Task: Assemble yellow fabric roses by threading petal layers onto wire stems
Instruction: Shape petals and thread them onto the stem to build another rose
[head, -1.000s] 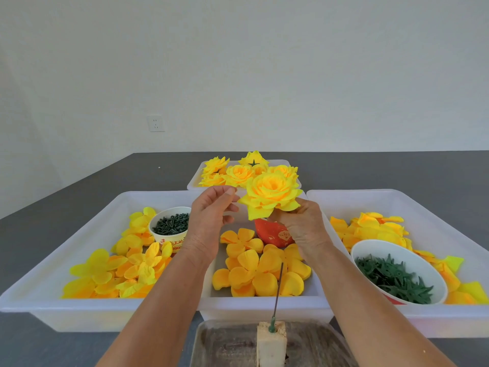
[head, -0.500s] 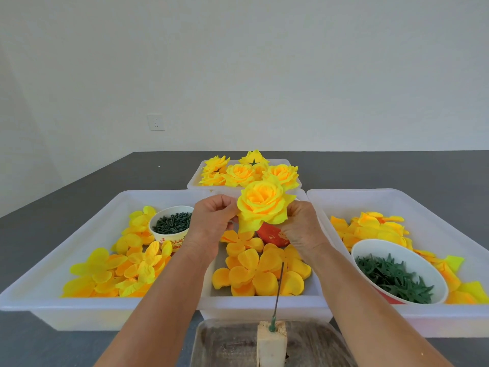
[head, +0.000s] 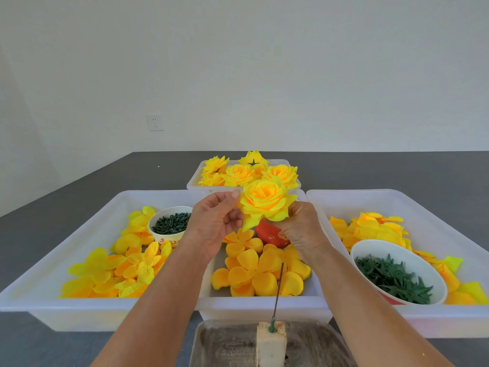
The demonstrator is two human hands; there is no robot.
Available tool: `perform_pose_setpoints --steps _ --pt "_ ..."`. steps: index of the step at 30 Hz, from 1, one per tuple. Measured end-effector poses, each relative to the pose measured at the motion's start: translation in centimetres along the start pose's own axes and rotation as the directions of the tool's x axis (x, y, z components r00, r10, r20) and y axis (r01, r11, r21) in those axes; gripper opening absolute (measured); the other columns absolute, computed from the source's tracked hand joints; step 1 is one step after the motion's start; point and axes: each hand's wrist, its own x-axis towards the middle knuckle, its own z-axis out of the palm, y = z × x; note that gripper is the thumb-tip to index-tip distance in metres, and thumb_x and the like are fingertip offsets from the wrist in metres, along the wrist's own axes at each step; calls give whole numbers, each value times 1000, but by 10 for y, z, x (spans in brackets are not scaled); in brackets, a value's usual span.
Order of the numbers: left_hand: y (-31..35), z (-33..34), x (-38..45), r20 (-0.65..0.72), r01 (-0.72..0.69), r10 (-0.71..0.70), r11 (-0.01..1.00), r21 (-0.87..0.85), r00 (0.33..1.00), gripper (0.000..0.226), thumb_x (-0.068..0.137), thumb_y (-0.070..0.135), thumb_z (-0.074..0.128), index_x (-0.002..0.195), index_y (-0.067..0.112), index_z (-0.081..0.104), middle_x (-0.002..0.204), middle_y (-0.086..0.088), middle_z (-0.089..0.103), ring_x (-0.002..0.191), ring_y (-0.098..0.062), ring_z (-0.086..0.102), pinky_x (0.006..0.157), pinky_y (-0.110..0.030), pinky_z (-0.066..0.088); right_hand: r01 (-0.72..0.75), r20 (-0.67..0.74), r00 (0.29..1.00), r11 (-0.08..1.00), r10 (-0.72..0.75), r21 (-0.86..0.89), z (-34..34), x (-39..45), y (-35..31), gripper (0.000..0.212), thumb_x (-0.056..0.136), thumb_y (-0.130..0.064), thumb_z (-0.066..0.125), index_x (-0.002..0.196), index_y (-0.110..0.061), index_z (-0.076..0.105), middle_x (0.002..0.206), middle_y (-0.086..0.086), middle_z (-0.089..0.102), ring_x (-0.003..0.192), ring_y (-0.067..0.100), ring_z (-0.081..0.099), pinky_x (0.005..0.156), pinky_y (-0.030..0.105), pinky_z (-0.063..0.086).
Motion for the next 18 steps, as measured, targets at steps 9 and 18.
perform_pose_setpoints --steps 9,18 --pt "3 -2 0 -14 17 -18 996 -84 1000 9 83 -2 59 90 4 60 80 -13 55 63 -19 52 50 -22 52 70 38 997 995 -67 -74 1 1 0 17 76 -15 77 86 -3 74 82 8 70 71 11 59 66 20 48" --pt "5 -4 2 -97 -32 16 985 -170 995 14 84 -6 57 90 6 62 64 -2 68 59 -8 65 54 -19 53 111 36 993 993 -112 28 1 0 -2 10 78 -2 72 87 1 73 87 20 71 78 20 62 69 25 53"
